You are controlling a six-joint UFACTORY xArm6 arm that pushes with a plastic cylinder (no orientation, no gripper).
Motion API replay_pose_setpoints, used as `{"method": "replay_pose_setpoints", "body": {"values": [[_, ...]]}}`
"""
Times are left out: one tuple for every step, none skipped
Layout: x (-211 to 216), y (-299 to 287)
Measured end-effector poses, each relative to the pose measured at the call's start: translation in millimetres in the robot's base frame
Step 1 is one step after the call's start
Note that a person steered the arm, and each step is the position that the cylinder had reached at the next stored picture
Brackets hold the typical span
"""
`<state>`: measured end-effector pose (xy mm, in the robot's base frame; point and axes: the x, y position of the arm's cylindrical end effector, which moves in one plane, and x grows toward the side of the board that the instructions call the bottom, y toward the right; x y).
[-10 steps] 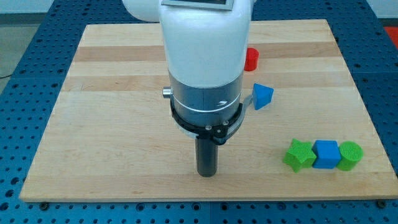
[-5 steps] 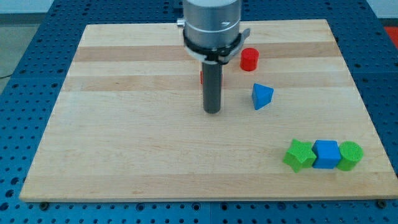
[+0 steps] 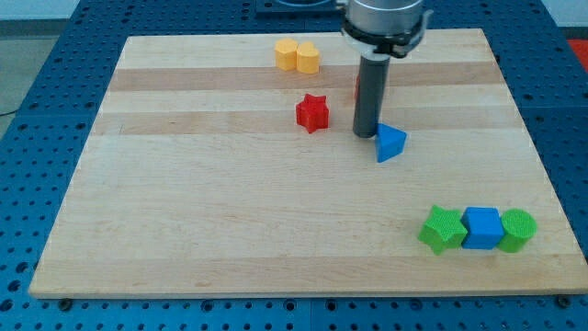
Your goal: Move blue triangle to the top of the blue cube
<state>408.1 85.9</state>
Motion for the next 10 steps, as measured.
{"method": "replay_pose_setpoints", "body": {"values": [[6,15],[30,28],[52,43],[69,45],[84,45],[96,48],[98,59],[111,71],[116,73],[124,74]]}}
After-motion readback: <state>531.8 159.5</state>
